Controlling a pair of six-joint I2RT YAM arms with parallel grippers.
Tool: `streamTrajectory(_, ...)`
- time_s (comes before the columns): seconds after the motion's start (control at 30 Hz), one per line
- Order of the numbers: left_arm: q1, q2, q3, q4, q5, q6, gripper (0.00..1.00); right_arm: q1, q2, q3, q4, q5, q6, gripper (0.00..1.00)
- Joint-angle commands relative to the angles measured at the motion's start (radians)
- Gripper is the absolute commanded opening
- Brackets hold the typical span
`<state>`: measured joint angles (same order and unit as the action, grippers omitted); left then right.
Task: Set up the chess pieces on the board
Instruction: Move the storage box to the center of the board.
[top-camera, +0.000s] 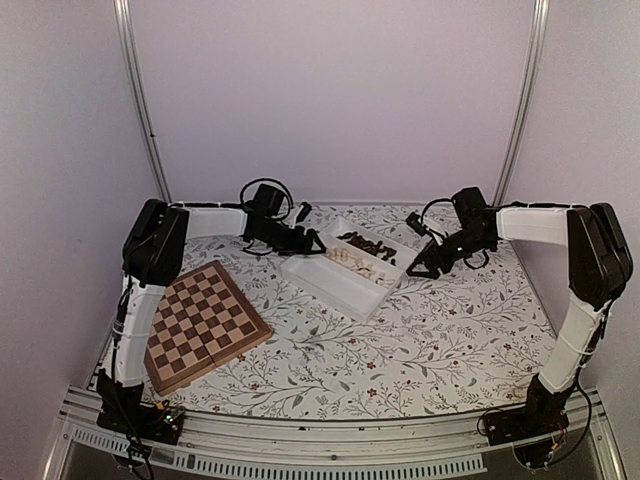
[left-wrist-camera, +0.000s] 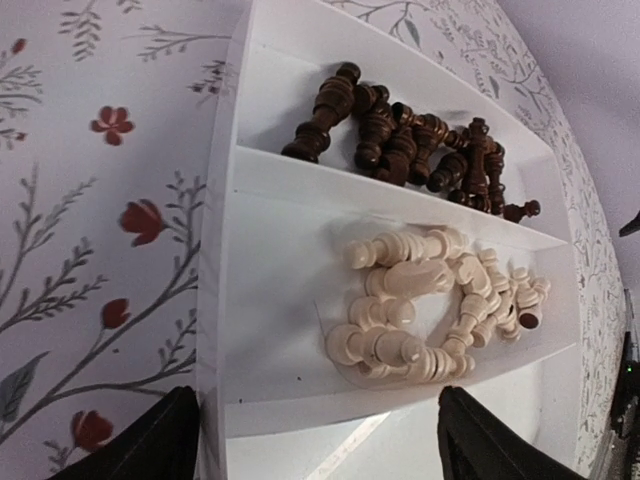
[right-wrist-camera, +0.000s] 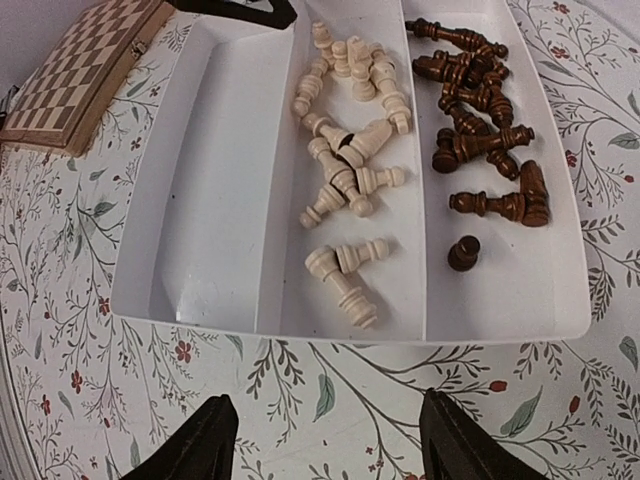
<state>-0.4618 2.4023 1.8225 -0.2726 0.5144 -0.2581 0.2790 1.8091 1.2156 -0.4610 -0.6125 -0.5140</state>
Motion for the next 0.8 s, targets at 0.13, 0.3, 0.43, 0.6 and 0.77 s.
streamTrajectory(0.13,-0.104,0.106,0.156,0.003,0.048,-0.029,0.83,-0.022,-0.037,-0.016,-0.016,-0.049,-0.013,0.66)
streamTrajectory(0.3,-0.104,-0.008,0.119,-0.048,-0.089,0.006,0.83,-0.028,-0.046,-0.015,-0.022,-0.066,-0.016,0.66)
streamTrajectory(0.43,-0.067,-0.247,-0.096,-0.083,-0.326,-0.03,0.84,-0.028,-0.063,-0.018,-0.028,-0.08,-0.026,0.66)
streamTrajectory(0.6,0.056,-0.544,-0.424,-0.166,-0.609,-0.224,0.87,-0.03,-0.08,-0.017,-0.042,-0.095,-0.052,0.67)
streamTrajectory(0.77,0.182,-0.741,-0.704,-0.191,-0.705,-0.309,0.92,-0.029,-0.093,-0.013,-0.06,-0.126,-0.07,0.68)
